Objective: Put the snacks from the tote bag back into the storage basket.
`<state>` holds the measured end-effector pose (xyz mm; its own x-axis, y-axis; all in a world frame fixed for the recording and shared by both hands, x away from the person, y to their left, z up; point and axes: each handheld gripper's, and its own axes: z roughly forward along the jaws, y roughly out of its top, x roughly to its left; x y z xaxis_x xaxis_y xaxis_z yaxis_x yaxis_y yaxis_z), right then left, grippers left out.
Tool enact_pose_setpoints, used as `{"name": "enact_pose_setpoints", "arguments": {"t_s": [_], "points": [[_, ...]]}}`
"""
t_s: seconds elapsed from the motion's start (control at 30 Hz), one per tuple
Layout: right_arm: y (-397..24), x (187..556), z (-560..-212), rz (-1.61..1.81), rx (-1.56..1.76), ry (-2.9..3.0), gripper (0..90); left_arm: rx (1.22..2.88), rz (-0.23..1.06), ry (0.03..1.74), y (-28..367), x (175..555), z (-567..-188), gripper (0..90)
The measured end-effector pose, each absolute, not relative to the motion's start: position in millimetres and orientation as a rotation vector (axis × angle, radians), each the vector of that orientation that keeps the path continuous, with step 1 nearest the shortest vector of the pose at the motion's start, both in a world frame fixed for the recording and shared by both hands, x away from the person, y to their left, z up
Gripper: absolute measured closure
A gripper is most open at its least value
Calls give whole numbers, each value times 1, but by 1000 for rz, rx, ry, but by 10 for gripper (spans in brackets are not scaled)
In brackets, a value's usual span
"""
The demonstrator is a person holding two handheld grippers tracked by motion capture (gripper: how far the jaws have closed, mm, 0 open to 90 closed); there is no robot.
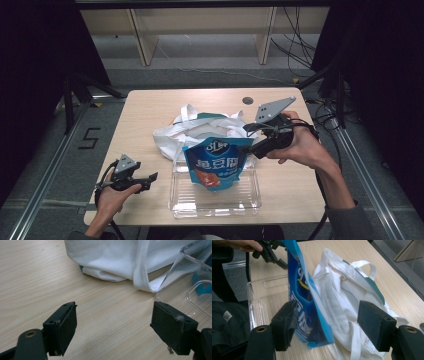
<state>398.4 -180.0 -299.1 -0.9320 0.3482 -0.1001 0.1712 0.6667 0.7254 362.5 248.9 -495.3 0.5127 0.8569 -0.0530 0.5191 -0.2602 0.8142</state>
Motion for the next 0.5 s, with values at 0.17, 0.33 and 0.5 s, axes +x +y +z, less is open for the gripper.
{"name": "enact_pose_setpoints", "arguments": {"t_s": [0.17, 0.33, 0.5], "points": [[-190, 394, -307, 1136, 461, 2640, 331, 1932, 518, 1131, 249, 363, -495, 201], [-200, 389, -319, 1148, 500, 2619, 323, 1939, 523, 1121, 249, 363, -495, 201], [-211, 386, -330, 1154, 552, 2603, 314, 1937, 522, 1127, 250, 363, -495, 201]]}}
